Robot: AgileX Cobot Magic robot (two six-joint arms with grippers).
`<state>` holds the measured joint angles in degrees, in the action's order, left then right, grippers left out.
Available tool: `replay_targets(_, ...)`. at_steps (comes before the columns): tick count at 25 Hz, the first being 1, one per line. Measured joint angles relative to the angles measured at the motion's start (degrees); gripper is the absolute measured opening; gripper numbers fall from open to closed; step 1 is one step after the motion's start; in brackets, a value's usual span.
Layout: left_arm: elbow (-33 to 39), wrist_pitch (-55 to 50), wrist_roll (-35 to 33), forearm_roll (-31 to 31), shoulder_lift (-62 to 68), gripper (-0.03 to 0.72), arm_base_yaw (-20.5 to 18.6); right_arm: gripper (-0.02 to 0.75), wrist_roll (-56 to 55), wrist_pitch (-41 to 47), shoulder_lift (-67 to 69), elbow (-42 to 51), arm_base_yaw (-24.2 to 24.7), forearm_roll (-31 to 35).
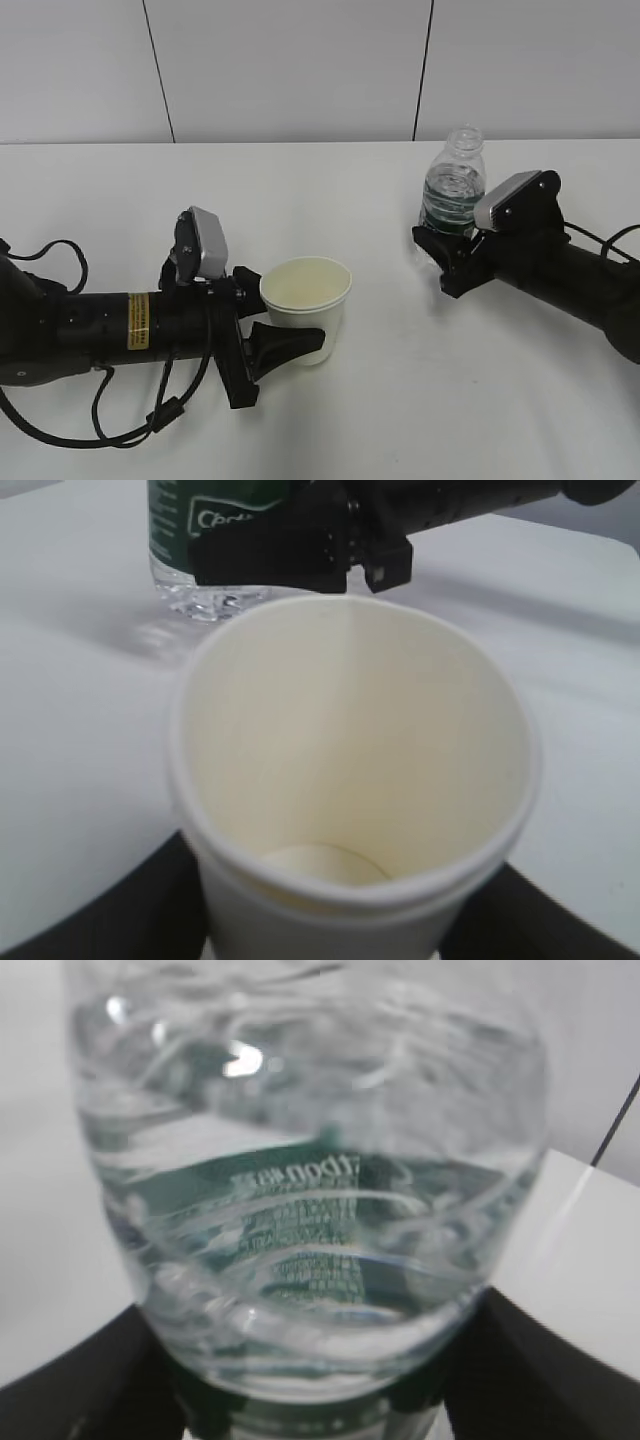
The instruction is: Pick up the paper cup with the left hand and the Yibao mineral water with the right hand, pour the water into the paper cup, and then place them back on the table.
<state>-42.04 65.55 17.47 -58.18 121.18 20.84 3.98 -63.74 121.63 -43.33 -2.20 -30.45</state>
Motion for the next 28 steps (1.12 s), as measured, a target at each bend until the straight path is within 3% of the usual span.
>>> replay_targets(6, 0.0, 0.0, -0.23, 0.14, -0.11, 0.428, 0.0, 0.48, -0.66, 0.0, 0.0, -3.54, 0.0, -1.12)
replay_targets(11, 0.0, 0.0, -2.03, 0.41, -0.11, 0.427, 0.18, 0.479, -0.42, 0.08, 0.0, -3.56, 0.02, -6.46)
replay_targets(19, -2.28, 0.01, -2.18, 1.95, -0.11, 0.426, 5.25, 0.479, 4.89, 0.08, 0.0, -3.56, 0.02, -8.77)
replay_targets(23, -2.53, 0.01, -2.23, 6.29, -0.11, 0.426, 6.31, 0.479, 7.93, 0.08, 0.0, -3.56, 0.02, -8.77)
replay_targets(28, -3.97, 0.01, -2.23, 7.18, -0.11, 0.426, 8.07, 0.479, 12.29, 0.08, 0.0, -3.56, 0.02, -8.77)
